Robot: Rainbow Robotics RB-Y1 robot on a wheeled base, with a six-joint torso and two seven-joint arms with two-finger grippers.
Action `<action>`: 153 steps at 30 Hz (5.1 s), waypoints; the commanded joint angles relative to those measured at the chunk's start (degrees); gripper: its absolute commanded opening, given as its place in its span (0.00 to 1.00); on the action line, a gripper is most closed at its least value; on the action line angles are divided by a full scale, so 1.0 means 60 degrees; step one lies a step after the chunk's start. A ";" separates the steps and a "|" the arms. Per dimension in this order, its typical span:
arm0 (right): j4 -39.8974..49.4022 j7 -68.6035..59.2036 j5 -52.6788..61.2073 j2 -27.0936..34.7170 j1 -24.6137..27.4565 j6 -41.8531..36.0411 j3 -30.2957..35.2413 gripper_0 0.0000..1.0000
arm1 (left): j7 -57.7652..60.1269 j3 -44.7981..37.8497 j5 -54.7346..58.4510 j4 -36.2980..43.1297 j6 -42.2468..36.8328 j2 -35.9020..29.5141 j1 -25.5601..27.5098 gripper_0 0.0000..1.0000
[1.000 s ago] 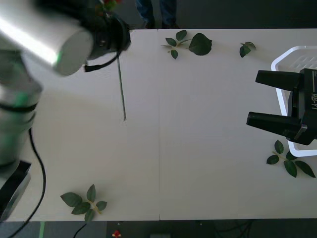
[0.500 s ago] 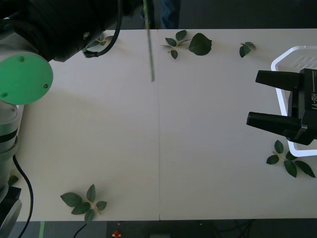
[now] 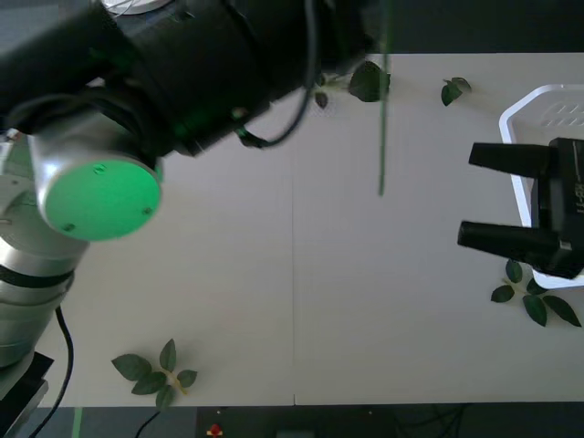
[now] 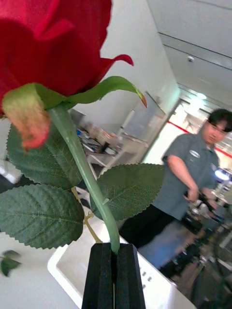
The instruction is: Place the red flowers into the right box and the blue flowers into the left box. If a person shows an open palm, hand one flower to the person first, then continue sorting.
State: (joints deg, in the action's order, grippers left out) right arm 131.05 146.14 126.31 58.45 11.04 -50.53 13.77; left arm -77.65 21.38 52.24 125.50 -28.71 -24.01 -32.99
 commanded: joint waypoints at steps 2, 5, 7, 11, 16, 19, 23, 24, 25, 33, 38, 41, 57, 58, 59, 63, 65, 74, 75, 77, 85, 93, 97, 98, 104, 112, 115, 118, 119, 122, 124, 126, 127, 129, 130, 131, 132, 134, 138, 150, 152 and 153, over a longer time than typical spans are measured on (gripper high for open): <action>-0.0279 0.0238 0.0730 0.0249 0.0210 -0.0236 0.0386 1.00 | -0.0623 0.0772 0.0097 0.0411 0.0947 -0.0100 -0.0567 0.00; -0.0454 0.0179 0.1272 0.0190 0.0196 -0.0163 0.0386 1.00 | -0.0638 0.1065 0.0068 0.0425 0.1401 -0.0086 -0.0567 0.00; -0.0542 0.0106 0.1536 0.0146 0.0196 -0.0148 0.0371 1.00 | -0.0638 0.1109 0.0024 0.0425 0.1445 -0.0071 -0.0567 0.00; -0.0630 -0.0099 0.1799 0.0014 0.0034 -0.0148 0.0283 1.00 | -0.0638 0.1168 -0.0020 0.0425 0.1445 -0.0056 -0.0567 0.00; -0.0630 -0.0670 0.1770 -0.0191 -0.0420 -0.0134 -0.0010 1.00 | -0.0638 0.1153 -0.0020 0.0411 0.1430 -0.0027 -0.0537 0.00; -0.0645 -0.0729 0.1506 -0.0323 -0.0771 -0.0105 -0.0200 1.00 | -0.0638 0.1153 0.0039 0.0411 0.1445 -0.0027 -0.0508 0.00; -0.0762 -0.0758 0.1375 -0.0396 -0.1357 0.0101 -0.0816 1.00 | -0.0638 0.1182 0.0039 0.0411 0.1445 -0.0042 -0.0479 0.00; -0.0820 -0.0758 0.1375 -0.0396 -0.1518 0.0145 -0.0962 1.00 | -0.0638 0.1182 0.0039 0.0425 0.1445 -0.0027 -0.0479 0.00; -0.0894 -0.0743 0.1375 -0.0410 -0.1679 0.0174 -0.1138 1.00 | -0.0638 0.1182 0.0039 0.0425 0.1445 -0.0027 -0.0464 0.00; -0.1260 -0.0612 0.1360 -0.0469 -0.2602 0.0496 -0.2280 1.00 | -0.0638 0.1197 -0.0020 0.0425 0.1445 -0.0042 -0.0450 0.00; -0.1377 -0.0553 0.1316 -0.0601 -0.3071 0.0774 -0.2822 1.00 | -0.0638 0.1197 -0.0020 0.0425 0.1445 -0.0042 -0.0450 0.00; -0.1406 -0.0582 0.0994 -0.0718 -0.3291 0.0892 -0.2984 1.00 | -0.0638 0.1197 -0.0020 0.0425 0.1445 -0.0042 -0.0450 0.00; -0.1743 -0.0612 0.0803 -0.0996 -0.3818 0.0936 -0.3496 0.00 | -0.0638 0.1197 -0.0020 0.0425 0.1445 -0.0042 -0.0450 0.00; -0.1729 -0.0612 0.0803 -0.0996 -0.3818 0.0936 -0.3511 0.00 | -0.0638 0.1197 -0.0020 0.0425 0.1445 -0.0042 -0.0450 0.00; -0.1729 -0.0612 0.0818 -0.0996 -0.3818 0.0936 -0.3511 0.00 | -0.0638 0.1197 -0.0020 0.0425 0.1445 -0.0042 -0.0450 0.00; -0.1729 -0.0612 0.0891 -0.0996 -0.3818 0.0936 -0.3511 0.00 | -0.0638 0.1197 -0.0020 0.0425 0.1445 -0.0042 -0.0450 0.00; -0.1729 -0.0612 0.0891 -0.0996 -0.3818 0.0936 -0.3511 0.00 | -0.0638 0.1197 -0.0020 0.0425 0.1445 -0.0042 -0.0450 0.00; -0.1729 -0.0568 0.1023 -0.0996 -0.3818 0.0936 -0.3511 0.00 | -0.0638 0.1197 -0.0020 0.0425 0.1445 -0.0042 -0.0450 1.00; -0.1743 -0.0568 0.1038 -0.0996 -0.3818 0.0936 -0.3511 0.00 | -0.0638 0.1197 -0.0020 0.0425 0.1445 -0.0042 -0.0450 1.00; -0.1729 -0.0568 0.1038 -0.0996 -0.3818 0.0936 -0.3511 0.00 | -0.0638 0.1197 -0.0020 0.0425 0.1445 -0.0042 -0.0450 1.00; -0.1729 -0.0568 0.1140 -0.0996 -0.3818 0.0936 -0.3511 0.00 | -0.0638 0.1197 -0.0020 0.0425 0.1445 -0.0042 -0.0450 1.00; -0.1729 -0.0553 0.1184 -0.0982 -0.3818 0.0936 -0.3496 0.00 | -0.0638 0.1197 -0.0020 0.0425 0.1445 -0.0042 -0.0450 1.00; -0.1729 -0.0568 0.1199 -0.0923 -0.3730 0.0921 -0.3320 0.00 | -0.0638 0.1197 -0.0020 0.0425 0.1445 -0.0042 -0.0450 1.00; -0.1743 -0.0553 0.1199 -0.0908 -0.3686 0.0936 -0.3262 0.00 | -0.0638 0.1197 -0.0020 0.0425 0.1445 -0.0042 -0.0450 1.00; -0.1729 -0.0626 0.1199 -0.0513 -0.2895 0.0921 -0.2427 0.00 | -0.0638 0.1197 -0.0020 0.0425 0.1445 -0.0042 -0.0450 1.00; -0.1729 -0.1066 0.1199 0.0102 -0.1313 0.0965 -0.0947 0.00 | -0.0638 0.1197 -0.0020 0.0425 0.1445 -0.0042 -0.0450 1.00; -0.1729 -0.1593 0.1199 0.0395 -0.0551 0.1038 -0.0332 0.00 | -0.0638 0.1197 -0.0020 0.0425 0.1445 -0.0042 -0.0450 1.00; -0.1743 -0.2179 0.1169 0.0893 0.0313 0.1478 0.0107 0.00 | -0.0638 0.1197 -0.0020 0.0425 0.1445 -0.0042 -0.0450 1.00; -0.1743 -0.2369 0.1155 0.1113 0.0679 0.1756 0.0239 0.00 | -0.0638 0.1197 -0.0020 0.0425 0.1445 -0.0042 -0.0450 1.00; -0.1773 -0.2941 0.0759 0.1670 0.1485 0.2693 0.0371 0.00 | -0.0638 0.1197 -0.0020 0.0425 0.1445 -0.0042 -0.0450 1.00; -0.1919 -0.3292 0.0408 0.1963 0.1836 0.3265 0.0371 0.00 | -0.0653 0.1270 -0.0020 0.0323 0.1430 -0.0056 -0.0230 1.00; -0.2183 -0.3629 -0.0032 0.2138 0.1983 0.3587 0.0371 0.00 | -0.0653 0.1285 -0.0020 0.0323 0.1445 -0.0086 -0.0157 1.00; -0.2432 -0.3893 -0.0339 0.2197 0.1983 0.3587 0.0371 0.00 | -0.0667 0.1285 -0.0035 0.0352 0.1547 -0.0130 -0.0142 1.00; -0.2813 -0.4200 -0.0764 0.2256 0.1983 0.3587 0.0356 0.00 | -0.0667 0.1285 -0.0035 0.0367 0.1562 -0.0232 -0.0113 1.00; -0.3047 -0.4362 -0.1028 0.2285 0.1953 0.3572 0.0356 0.00 | -0.0667 0.1285 -0.0035 0.0396 0.1562 -0.0291 -0.0113 1.00; -0.3252 -0.4537 -0.1291 0.2270 0.1924 0.3528 0.0356 0.00 | -0.0667 0.1285 -0.0035 0.0411 0.1562 -0.0320 -0.0113 1.00; -0.3428 -0.4684 -0.1482 0.2270 0.1865 0.3426 0.0371 0.00 | -0.0653 0.1270 -0.0035 0.0425 0.1562 -0.0349 -0.0113 1.00; -0.3589 -0.4830 -0.1658 0.2270 0.1822 0.3294 0.0356 0.00 | -0.0653 0.1226 -0.0035 0.0455 0.1562 -0.0437 -0.0113 1.00; -0.3648 -0.4860 -0.1584 0.2270 0.1792 0.3294 0.0356 0.00 | -0.0506 0.0772 0.0112 0.0762 0.1562 -0.1375 -0.0113 1.00; -0.2446 -0.4406 -0.1394 0.1128 -0.0156 0.3294 0.0078 0.00 | -0.0272 -0.0531 0.1870 0.0997 0.1181 -0.5037 -0.0098 1.00; -0.2446 -0.3805 -0.1379 0.0849 -0.0683 0.3279 -0.0186 0.00 | -0.0301 -0.0766 0.2148 0.1041 0.0522 -0.5183 -0.0098 1.00; -0.2490 -0.3351 -0.1394 0.0659 -0.1079 0.3294 -0.0376 0.00 | -0.0345 -0.1000 0.2309 0.1099 -0.0064 -0.5183 -0.0054 1.00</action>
State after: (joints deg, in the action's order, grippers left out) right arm 114.92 119.06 117.45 65.63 11.43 -30.68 14.05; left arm -77.66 19.70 63.74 129.31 -22.92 -53.00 -33.58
